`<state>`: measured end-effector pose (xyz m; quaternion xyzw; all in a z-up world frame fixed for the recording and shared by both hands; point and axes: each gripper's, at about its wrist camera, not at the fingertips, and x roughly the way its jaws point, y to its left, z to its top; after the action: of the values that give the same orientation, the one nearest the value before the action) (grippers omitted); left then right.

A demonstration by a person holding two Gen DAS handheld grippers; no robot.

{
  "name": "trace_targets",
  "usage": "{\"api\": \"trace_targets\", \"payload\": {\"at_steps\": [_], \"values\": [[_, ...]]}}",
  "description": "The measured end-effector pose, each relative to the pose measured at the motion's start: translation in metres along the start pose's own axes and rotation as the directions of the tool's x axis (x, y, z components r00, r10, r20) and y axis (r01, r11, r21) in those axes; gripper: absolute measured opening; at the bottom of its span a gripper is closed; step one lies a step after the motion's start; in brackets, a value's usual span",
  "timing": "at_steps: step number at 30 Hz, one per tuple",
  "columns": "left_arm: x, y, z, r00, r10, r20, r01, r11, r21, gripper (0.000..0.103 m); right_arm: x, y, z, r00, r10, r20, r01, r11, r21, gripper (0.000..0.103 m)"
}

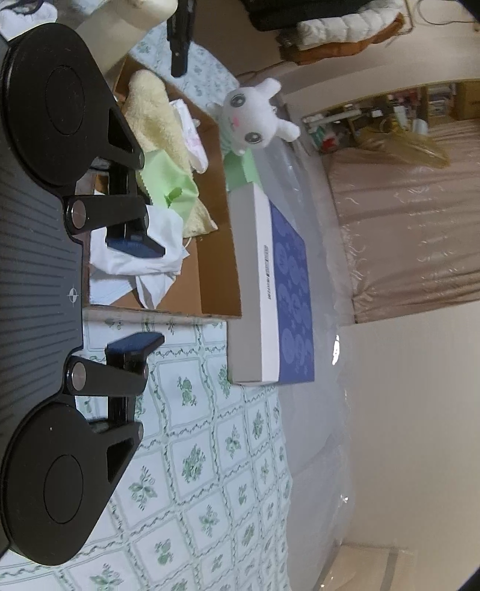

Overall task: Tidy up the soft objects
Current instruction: 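Lower the white towel into the box and open the left gripper while the right drops the white cloth, then move both grippers back toward the black mask and white cloth beside the tissue pack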

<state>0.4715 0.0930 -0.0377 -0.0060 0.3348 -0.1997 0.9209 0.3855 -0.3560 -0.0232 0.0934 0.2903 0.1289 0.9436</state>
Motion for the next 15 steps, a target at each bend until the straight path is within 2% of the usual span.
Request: {"api": "trace_targets", "payload": {"at_steps": [2,8,15], "values": [[-0.02,0.003,-0.006,1.0,0.021,0.011,-0.021,1.0,-0.011,0.019,-0.013,0.001,-0.003,1.0,0.013,0.02,-0.013,1.0,0.013,0.05],[-0.086,0.006,-0.046,0.994,0.105,0.002,-0.105,0.992,-0.065,0.02,-0.055,0.022,-0.015,0.994,0.085,0.073,-0.087,0.996,0.019,0.053],[-0.149,-0.01,-0.11,0.97,0.236,-0.06,-0.242,0.961,-0.136,0.02,-0.09,0.072,-0.048,0.974,0.22,0.062,-0.22,0.975,0.0,0.055]]}}
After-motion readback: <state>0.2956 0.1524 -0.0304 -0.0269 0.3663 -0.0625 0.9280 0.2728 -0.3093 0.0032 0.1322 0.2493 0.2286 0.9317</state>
